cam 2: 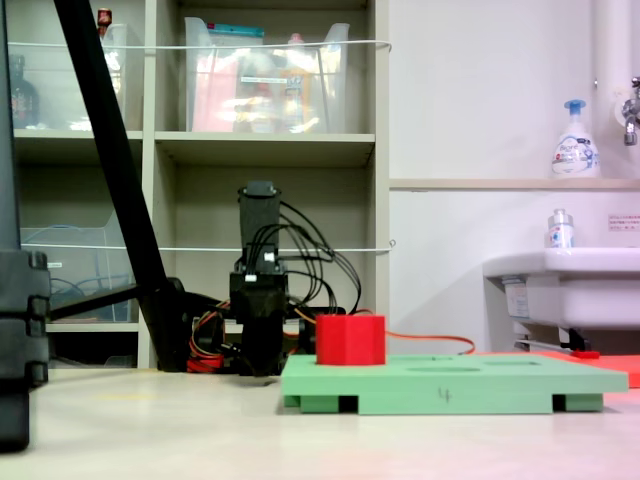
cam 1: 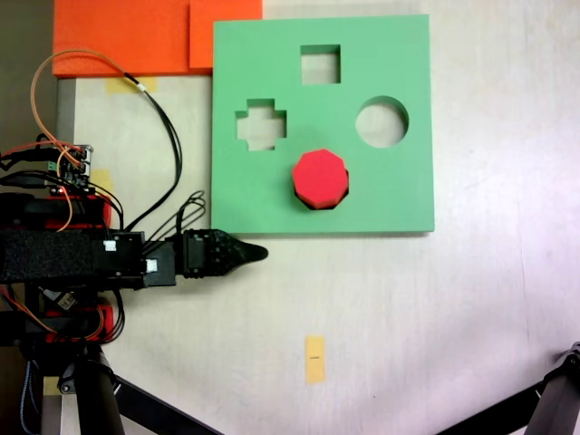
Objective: Put the octagonal pillar block into the corresponding hole
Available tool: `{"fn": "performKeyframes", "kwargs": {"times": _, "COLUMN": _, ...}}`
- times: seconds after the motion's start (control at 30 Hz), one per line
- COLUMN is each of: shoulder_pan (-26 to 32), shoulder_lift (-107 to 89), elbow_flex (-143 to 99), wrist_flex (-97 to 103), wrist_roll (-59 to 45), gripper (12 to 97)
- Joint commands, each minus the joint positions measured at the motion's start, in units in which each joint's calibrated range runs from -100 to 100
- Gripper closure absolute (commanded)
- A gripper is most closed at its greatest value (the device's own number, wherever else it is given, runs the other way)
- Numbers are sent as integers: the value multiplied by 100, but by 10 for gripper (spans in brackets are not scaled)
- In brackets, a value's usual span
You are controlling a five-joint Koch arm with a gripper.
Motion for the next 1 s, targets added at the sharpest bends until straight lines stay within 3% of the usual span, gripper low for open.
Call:
{"fn": "performKeyframes", "kwargs": {"times": 0.0, "shoulder_pan": -34, "shoulder_lift": -55, "elbow_flex": -39, "wrist_flex": -888, "wrist_roll": -29, "gripper": 589}}
{"fn": "performKeyframes", "kwargs": {"times": 0.47, "shoulder_pan": -190, "shoulder_lift": -55, "elbow_flex": -39, "wrist_flex": -1176, "wrist_roll": 10, "gripper": 609}}
{"fn": "performKeyframes", "kwargs": {"times": 0.7, "shoulder_pan": -806, "shoulder_lift": -55, "elbow_flex": -39, "wrist_flex": -1215, "wrist_roll": 10, "gripper": 613}}
{"fn": "performKeyframes", "kwargs": {"times": 0.97, "shoulder_pan": -498, "shoulder_lift": -55, "elbow_flex": -39, "wrist_flex": -1215, "wrist_roll": -24, "gripper": 607}}
